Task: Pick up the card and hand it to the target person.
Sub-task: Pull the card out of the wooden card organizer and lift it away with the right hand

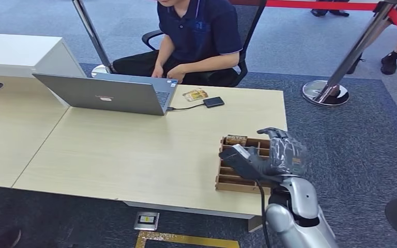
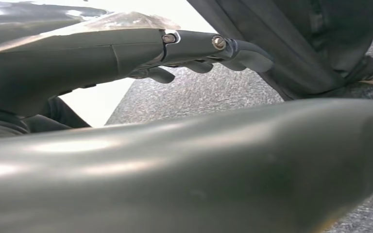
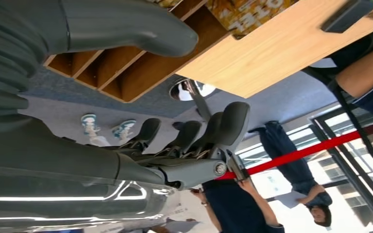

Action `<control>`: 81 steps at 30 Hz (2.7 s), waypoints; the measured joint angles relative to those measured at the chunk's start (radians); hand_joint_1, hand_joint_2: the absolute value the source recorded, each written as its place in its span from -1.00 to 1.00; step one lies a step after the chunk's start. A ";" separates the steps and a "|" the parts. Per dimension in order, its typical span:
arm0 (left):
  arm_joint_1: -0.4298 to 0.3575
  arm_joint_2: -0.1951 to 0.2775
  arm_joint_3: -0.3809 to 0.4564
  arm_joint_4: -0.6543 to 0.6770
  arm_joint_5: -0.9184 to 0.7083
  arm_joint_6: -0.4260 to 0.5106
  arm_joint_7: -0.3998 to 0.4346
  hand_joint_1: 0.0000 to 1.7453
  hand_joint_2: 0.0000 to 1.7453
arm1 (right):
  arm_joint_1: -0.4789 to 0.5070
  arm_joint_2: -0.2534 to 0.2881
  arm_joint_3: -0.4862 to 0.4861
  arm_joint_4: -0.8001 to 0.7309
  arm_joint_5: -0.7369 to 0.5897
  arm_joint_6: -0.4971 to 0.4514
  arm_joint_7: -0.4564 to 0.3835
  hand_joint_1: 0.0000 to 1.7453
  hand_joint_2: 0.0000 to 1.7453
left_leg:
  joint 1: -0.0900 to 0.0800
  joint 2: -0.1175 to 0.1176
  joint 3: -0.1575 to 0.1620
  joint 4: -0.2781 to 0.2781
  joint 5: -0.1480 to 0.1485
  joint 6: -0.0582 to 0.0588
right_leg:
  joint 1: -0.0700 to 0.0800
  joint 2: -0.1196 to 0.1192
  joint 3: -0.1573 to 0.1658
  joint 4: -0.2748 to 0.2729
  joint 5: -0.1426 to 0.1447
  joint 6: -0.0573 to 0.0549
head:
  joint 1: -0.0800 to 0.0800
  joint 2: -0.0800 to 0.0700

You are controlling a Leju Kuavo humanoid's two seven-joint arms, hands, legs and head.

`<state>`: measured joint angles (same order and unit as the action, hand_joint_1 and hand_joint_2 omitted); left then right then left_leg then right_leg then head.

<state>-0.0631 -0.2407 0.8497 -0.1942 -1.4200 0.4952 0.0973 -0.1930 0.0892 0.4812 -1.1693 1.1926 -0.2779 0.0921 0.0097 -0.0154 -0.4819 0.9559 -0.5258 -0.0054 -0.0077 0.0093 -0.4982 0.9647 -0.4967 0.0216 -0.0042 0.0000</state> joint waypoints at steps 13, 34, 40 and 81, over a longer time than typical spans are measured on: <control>0.000 0.000 -0.001 0.000 -0.009 -0.007 0.000 -1.00 -1.00 | -0.001 0.041 0.033 0.017 0.037 0.030 0.039 -0.19 1.00 | 0.000 0.000 0.000 0.000 0.000 0.000 | 0.000 0.000 0.000 0.000 0.000 0.000 | 0.000 0.000; -0.001 0.000 -0.002 0.000 -0.016 -0.011 0.003 -1.00 -1.00 | -0.015 0.075 0.034 0.125 0.054 0.060 0.075 -0.11 1.00 | 0.000 0.000 0.000 0.000 0.000 0.000 | 0.000 0.000 0.000 0.000 0.000 0.000 | 0.000 0.000; -0.001 0.000 -0.002 0.000 -0.016 -0.011 0.004 -1.00 -1.00 | -0.019 0.085 0.033 0.157 0.063 0.059 0.082 -0.14 1.00 | 0.000 0.000 0.000 0.000 0.000 0.000 | 0.000 0.000 0.000 0.000 0.000 0.000 | 0.000 0.000; -0.002 0.000 -0.004 0.000 -0.020 -0.011 0.004 -1.00 -1.00 | -0.037 0.102 0.000 0.232 0.199 0.029 0.124 -0.18 1.00 | 0.000 0.000 0.000 0.000 0.000 0.000 | 0.000 0.000 0.000 0.000 0.000 0.000 | 0.000 0.000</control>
<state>-0.0647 -0.2407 0.8461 -0.1938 -1.4405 0.4837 0.1015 -0.2303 0.1911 0.4810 -0.9371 1.3912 -0.2487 0.2163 0.0098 -0.0153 -0.4819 0.9559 -0.5257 -0.0054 -0.0076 0.0093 -0.4983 0.9647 -0.4967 0.0216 -0.0041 0.0000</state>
